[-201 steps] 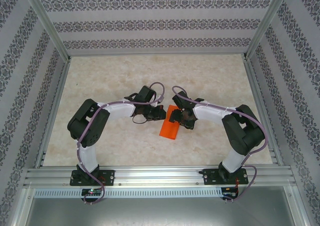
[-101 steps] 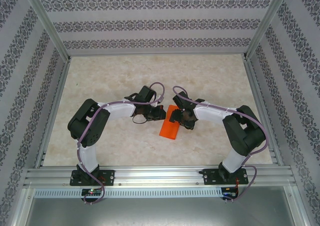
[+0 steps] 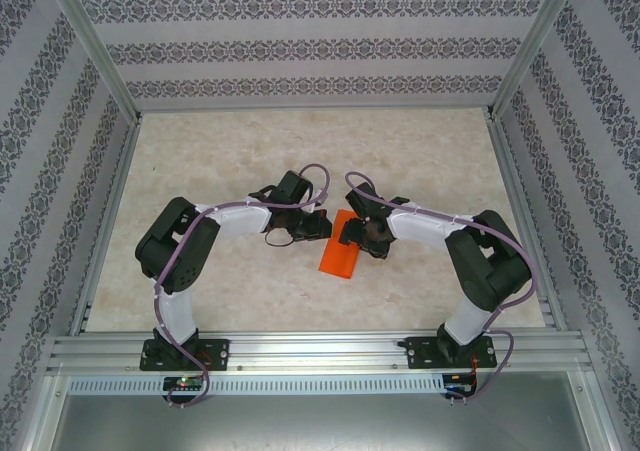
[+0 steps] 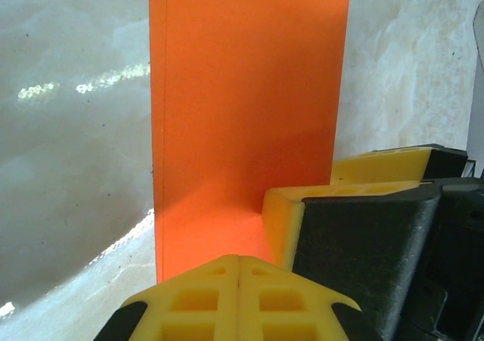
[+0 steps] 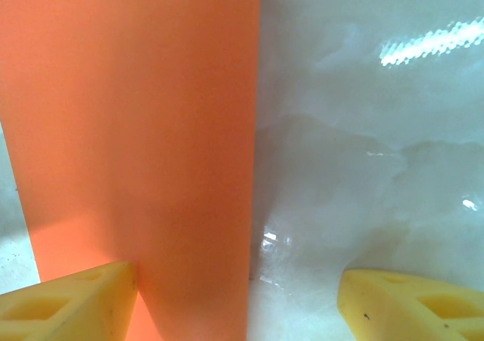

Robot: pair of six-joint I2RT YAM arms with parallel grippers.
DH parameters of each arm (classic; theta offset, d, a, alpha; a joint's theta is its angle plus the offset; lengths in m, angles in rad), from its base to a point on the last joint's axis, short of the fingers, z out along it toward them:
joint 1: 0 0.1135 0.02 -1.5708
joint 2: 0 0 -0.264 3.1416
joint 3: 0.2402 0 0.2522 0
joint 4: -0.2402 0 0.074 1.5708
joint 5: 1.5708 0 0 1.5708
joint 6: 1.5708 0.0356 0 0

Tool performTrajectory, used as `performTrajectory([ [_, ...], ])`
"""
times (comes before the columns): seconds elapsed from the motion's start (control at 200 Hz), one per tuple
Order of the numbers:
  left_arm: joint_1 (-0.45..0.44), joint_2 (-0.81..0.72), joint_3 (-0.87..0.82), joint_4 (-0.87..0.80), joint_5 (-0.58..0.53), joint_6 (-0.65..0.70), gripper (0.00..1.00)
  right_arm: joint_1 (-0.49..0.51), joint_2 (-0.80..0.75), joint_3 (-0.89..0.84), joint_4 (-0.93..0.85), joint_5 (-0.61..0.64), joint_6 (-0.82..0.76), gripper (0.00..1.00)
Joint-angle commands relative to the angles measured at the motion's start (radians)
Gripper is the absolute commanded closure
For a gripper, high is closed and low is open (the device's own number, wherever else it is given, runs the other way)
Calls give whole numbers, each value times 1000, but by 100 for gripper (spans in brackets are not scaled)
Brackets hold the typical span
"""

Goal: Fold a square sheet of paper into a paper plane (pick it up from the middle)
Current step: Hold the square sheet of paper at the center of the table.

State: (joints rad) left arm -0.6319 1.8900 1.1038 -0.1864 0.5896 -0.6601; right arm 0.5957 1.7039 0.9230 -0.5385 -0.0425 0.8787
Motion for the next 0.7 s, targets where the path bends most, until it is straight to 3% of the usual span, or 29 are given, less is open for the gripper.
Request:
performTrajectory([
  [0.0, -19, 1, 24, -16, -4, 5, 100, 10, 124, -69, 77, -33, -30, 25],
  [0.694, -25, 25, 53, -34, -5, 3, 100, 12, 128, -71, 75, -13, -8, 25],
])
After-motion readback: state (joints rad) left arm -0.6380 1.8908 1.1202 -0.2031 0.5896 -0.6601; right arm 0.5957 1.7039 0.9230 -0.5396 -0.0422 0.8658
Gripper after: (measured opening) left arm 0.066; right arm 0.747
